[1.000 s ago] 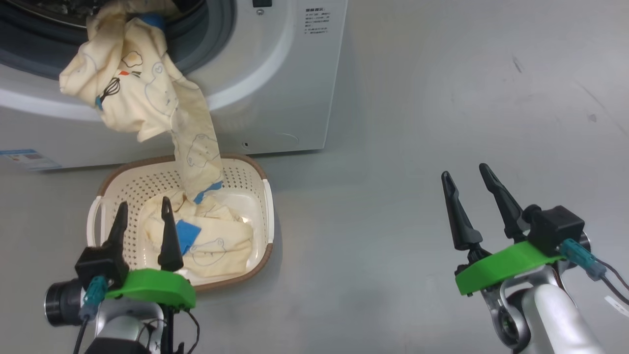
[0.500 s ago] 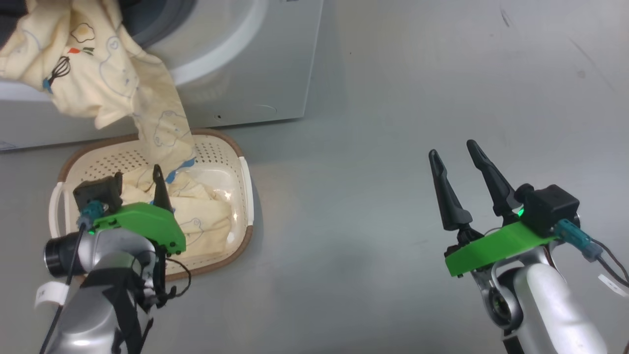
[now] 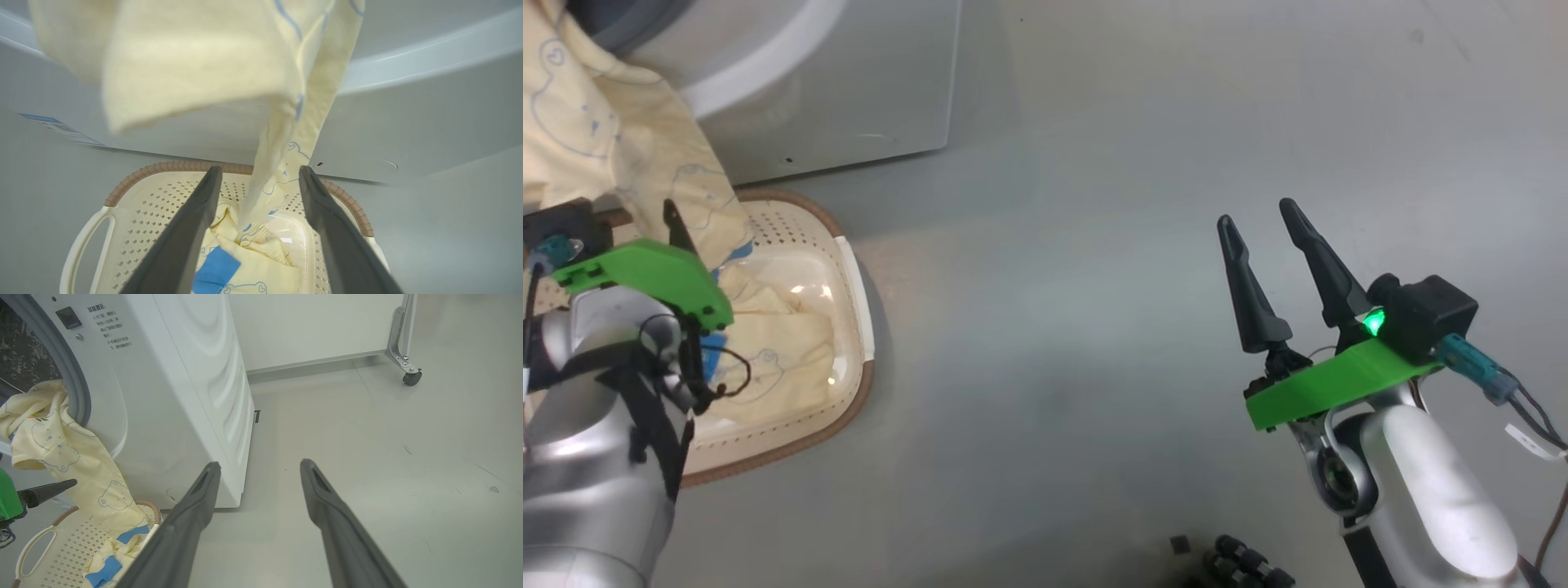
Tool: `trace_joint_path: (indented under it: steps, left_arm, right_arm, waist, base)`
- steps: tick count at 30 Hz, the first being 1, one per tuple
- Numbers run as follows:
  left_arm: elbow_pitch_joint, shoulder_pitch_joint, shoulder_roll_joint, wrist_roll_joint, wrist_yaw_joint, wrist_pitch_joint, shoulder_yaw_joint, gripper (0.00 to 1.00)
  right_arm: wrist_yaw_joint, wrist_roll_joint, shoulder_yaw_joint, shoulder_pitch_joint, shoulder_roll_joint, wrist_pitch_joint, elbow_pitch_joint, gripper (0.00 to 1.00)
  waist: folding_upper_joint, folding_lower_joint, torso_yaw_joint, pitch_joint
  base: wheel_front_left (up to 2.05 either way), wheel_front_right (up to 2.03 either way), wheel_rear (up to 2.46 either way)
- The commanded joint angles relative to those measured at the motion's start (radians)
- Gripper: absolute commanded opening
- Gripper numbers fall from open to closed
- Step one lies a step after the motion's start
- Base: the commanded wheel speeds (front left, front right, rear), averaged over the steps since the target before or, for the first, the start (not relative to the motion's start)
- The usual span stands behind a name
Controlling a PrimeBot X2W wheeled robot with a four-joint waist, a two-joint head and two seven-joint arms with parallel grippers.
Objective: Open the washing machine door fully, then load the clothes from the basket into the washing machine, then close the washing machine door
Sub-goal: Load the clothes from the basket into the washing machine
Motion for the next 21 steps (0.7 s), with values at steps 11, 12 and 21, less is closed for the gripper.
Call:
trace_joint_path:
  steps: [11,12,21]
  left_arm:
    - [0.145,-0.11,0.08,-0.041,-0.053,-0.008,0.055,0.0]
    - [0.156,-0.116,0.081,-0.041,-0.057,-0.005,0.053,0.0]
    - [0.21,-0.144,0.067,-0.029,-0.096,0.027,0.017,0.0]
  right_arm:
    - [0.004,0.049,0.032,-0.026,-0.007,-0.014,-0.026,1.0]
    - [0.004,0.051,0.029,-0.024,-0.007,-0.014,-0.027,1.0]
    - [0.004,0.05,0.006,-0.017,-0.007,-0.014,-0.038,1.0]
  waist:
    - [0.0,-0.0002,-0.073,0.036]
    - [0.0,-0.0002,-0.074,0.036]
    - [0.0,-0.0002,-0.04,0.029]
  base:
    - [0.0,0.0,0.0]
    - [0.0,0.0,0.0]
    - [0.0,0.0,0.0]
